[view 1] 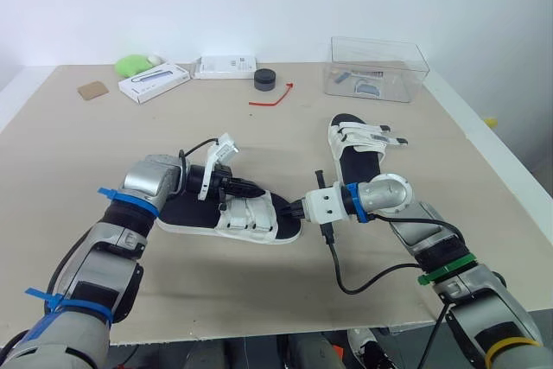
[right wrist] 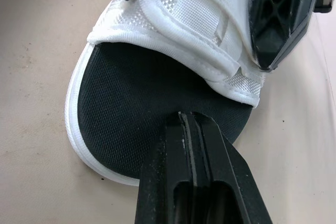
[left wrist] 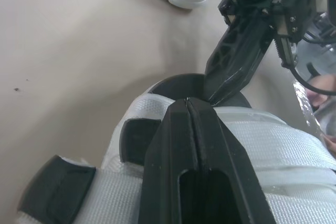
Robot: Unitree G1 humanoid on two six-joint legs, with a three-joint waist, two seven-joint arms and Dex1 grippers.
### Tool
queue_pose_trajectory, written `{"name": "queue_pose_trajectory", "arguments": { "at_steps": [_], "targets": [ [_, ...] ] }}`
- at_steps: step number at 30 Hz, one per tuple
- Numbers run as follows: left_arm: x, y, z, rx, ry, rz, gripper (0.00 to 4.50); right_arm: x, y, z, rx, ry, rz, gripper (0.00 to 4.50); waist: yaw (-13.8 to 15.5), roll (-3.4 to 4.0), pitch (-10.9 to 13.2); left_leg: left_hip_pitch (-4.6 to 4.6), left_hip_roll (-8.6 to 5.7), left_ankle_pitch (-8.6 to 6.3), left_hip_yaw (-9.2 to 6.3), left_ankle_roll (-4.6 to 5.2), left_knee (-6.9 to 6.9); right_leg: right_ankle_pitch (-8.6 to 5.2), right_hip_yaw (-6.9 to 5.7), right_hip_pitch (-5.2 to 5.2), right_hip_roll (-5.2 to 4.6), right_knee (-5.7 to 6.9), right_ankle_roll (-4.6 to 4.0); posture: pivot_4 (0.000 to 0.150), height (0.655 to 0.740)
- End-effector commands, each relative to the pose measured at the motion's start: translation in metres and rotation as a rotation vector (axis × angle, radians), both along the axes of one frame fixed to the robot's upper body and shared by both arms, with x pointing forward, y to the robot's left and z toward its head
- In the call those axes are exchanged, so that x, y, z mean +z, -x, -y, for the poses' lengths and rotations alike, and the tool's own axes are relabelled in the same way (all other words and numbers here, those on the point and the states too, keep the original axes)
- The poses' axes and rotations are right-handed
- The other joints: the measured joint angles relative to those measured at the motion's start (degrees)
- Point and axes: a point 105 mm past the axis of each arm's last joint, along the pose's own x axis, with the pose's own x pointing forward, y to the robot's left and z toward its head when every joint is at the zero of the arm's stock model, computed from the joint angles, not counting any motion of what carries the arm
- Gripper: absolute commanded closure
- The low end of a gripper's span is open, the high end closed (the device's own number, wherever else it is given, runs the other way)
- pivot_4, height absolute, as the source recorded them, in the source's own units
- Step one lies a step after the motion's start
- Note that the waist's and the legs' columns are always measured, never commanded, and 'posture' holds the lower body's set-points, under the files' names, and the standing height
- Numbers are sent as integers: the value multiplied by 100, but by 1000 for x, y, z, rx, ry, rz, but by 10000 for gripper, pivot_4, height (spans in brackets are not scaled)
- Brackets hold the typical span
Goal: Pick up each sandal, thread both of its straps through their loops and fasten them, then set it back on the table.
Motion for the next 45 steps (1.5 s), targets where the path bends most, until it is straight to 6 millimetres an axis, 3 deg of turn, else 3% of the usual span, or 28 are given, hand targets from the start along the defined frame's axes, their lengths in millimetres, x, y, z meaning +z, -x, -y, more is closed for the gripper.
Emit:
{"name": "queue_pose_trajectory", "arguments": {
  "at_steps": [1, 5, 13, 17, 20, 21, 23, 26, 27, 28, 29, 31, 32, 38, 45],
  "targets": [
    [-2, -15, -6, 94, -40, 53, 44631, -33, 1, 21, -72, 131, -91, 45000, 2, -1, -1, 0, -1, 0, -1, 0, 1, 1, 0, 1, -2, 0, 2, 1500, 7400],
    [7, -31, -18, 189, -41, 125, 44631, -34, 1, 20, -69, 132, -93, 45000, -1, 0, -1, 0, -6, 3, 5, 3, 3, 5, 1, 3, -5, 0, 6, 1500, 7400],
    [56, -39, -53, 294, 26, 292, 44631, -33, 0, 25, -84, 129, -94, 45000, -2, -3, 1, -10, -4, 2, 2, 3, 2, 6, 1, -9, -6, -1, 9, 1500, 7400],
    [75, -19, -61, 264, 92, 380, 44631, -25, -3, 28, -112, 95, -83, 45000, -1, -2, 0, -10, -6, 2, 4, 3, 1, 7, 1, -8, -15, -1, 10, 1500, 7400],
    [70, 7, -69, 203, 37, 524, 44631, -14, -7, 33, -154, 38, -83, 45000, -2, 2, 2, -11, -11, 2, 9, 2, 1, 8, 5, -9, -32, -2, 14, 1500, 7400],
    [59, 13, -74, 167, -63, 602, 42249, -9, -6, 35, -171, 6, -107, 45000, -2, 1, 3, -11, -13, 1, 7, 1, 0, 6, 4, -9, -51, -2, 13, 1500, 7400],
    [42, 24, -80, 93, -174, 677, 36770, 9, -2, 37, -198, -112, -157, 38619, 18, 1, 4, -18, -13, 1, 3, 1, 0, 6, 0, -14, -55, -5, 10, 1500, 7400],
    [30, 29, -89, 48, -239, 716, 22782, 32, 7, 40, -203, -256, -230, 26551, 116, 6, 10, -44, -20, 1, -15, 0, 1, 3, -26, -24, -71, -8, -6, 1500, 7400],
    [28, 30, -91, 35, -248, 717, 20221, 42, 10, 41, -211, -318, -258, 23471, 147, 7, 11, -52, -21, 1, -18, 1, 1, 5, -32, -26, -69, -16, -10, 1500, 7400],
    [28, 30, -91, 23, -250, 724, 13975, 52, 13, 43, -218, -375, -281, 16744, 152, 9, 12, -60, -21, -3, -23, 7, 0, 16, -39, -26, -63, -29, -21, 1500, 7400],
    [30, 31, -89, 5, -243, 738, 10337, 59, 15, 48, -238, -418, -301, 13491, 159, 13, 14, -63, -20, -8, -24, 14, 0, 17, -39, -27, -61, -36, -22, 1500, 7400],
    [32, 32, -82, -41, -245, 785, 94, 67, 21, 56, -258, -461, -340, 2173, 167, 18, 17, -82, -18, -19, -25, 30, 1, 16, -42, -36, -54, -46, -20, 1500, 7400],
    [31, 32, -79, -64, -253, 807, 0, 70, 23, 58, -265, -474, -352, 477, 169, 17, 17, -96, -19, -21, -27, 31, 1, 15, -45, -49, -51, -46, -18, 1500, 7400],
    [31, 29, -44, -174, -203, 906, 0, 86, 38, 68, -284, -553, -395, 477, 179, 18, 17, -145, -27, -41, -34, 58, 7, 19, -53, -82, -55, -57, -11, 1500, 7400],
    [25, 29, -8, -286, -139, 931, 0, 77, 47, 70, -308, -512, -360, 477, 168, 19, 17, -151, -30, -49, -31, 69, 23, 23, -59, -80, -50, -61, 4, 1500, 7400]
  ]
}}
